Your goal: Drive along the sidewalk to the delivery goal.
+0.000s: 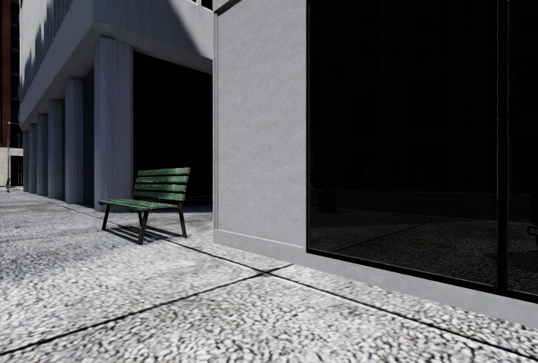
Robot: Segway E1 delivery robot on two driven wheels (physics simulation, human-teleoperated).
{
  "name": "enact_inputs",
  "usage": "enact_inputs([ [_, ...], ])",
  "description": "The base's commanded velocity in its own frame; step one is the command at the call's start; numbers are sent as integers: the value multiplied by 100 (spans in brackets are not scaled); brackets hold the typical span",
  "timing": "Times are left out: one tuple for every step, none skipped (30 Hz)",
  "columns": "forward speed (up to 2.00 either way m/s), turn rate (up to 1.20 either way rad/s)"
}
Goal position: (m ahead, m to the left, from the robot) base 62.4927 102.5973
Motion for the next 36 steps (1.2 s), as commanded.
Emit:
enact_inputs([
  [0,0],
  [0,0],
  [0,0],
  [0,0],
  [0,0],
  [0,0],
  [0,0],
  [0,0],
  [0,0],
  [0,0],
  [0,0],
  [0,0],
  [0,0],
  [0,0],
  [0,0],
  [0,0],
  [0,0],
  [0,0],
  [0,0],
  [0,0],
  [0,0],
  [0,0],
  [0,0],
  [0,0],
  [0,0],
  [0,0],
  [0,0],
  [0,0],
  [0,0],
  [0,0],
  [0,8],
  [0,36],
  [0,47],
  [0,47],
  [0,51],
  [0,55],
])
